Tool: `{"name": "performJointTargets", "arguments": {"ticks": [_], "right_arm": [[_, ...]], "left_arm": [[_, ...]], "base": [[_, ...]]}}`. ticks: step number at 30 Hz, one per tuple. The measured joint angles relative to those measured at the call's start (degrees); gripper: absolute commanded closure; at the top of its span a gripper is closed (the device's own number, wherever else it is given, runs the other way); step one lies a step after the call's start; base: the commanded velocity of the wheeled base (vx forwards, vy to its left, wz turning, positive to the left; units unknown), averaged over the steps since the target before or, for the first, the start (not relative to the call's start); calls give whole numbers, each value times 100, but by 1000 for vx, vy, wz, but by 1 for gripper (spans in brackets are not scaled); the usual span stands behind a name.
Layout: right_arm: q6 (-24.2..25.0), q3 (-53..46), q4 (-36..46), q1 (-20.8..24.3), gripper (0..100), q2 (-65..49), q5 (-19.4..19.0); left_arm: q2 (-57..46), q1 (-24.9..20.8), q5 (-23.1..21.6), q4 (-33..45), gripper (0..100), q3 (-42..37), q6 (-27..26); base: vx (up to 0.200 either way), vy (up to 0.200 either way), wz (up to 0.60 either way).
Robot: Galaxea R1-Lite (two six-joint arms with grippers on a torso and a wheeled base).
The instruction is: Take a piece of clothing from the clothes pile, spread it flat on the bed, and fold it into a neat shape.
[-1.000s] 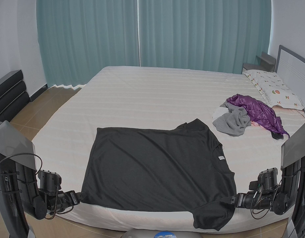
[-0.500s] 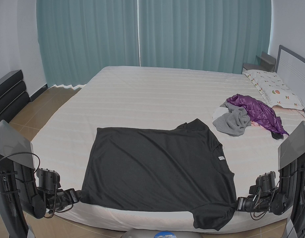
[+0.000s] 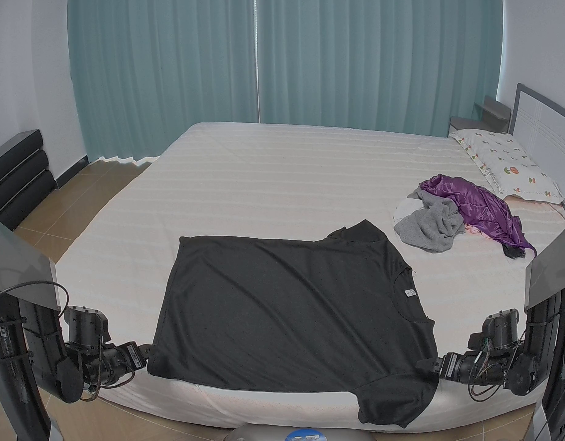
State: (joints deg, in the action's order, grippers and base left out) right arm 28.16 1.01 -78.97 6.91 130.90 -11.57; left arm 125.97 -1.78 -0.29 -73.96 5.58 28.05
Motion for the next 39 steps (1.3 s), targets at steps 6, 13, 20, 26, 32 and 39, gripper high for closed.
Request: {"name": "performJointTargets", "arguments": {"ticks": [6,13,20,26,32,39], "right_arm": [[474,0,-369,-16,0,-150,-44],[503,-2,-424,-27,0,-213,-46],[638,0,-697,-33,0,-216,-50],[774,-5,-990,-28,0,-212,-41],[780,-2,-998,-16,0,-199,-44],[805,0,-1001,-27,0,-199,-55]], "left_arm": [[-96,-1,-26,0,0,119,482],[-162,-6,-35,-2,0,191,602],[-182,0,-26,-2,0,244,622],[-218,-9,0,-2,0,321,870],[-254,-50,-15,0,0,444,953],[-257,-50,-26,12,0,836,1095]], "base": [[0,133,0],[0,200,0],[0,29,0],[100,0,0],[100,0,0],[0,0,0]]}}
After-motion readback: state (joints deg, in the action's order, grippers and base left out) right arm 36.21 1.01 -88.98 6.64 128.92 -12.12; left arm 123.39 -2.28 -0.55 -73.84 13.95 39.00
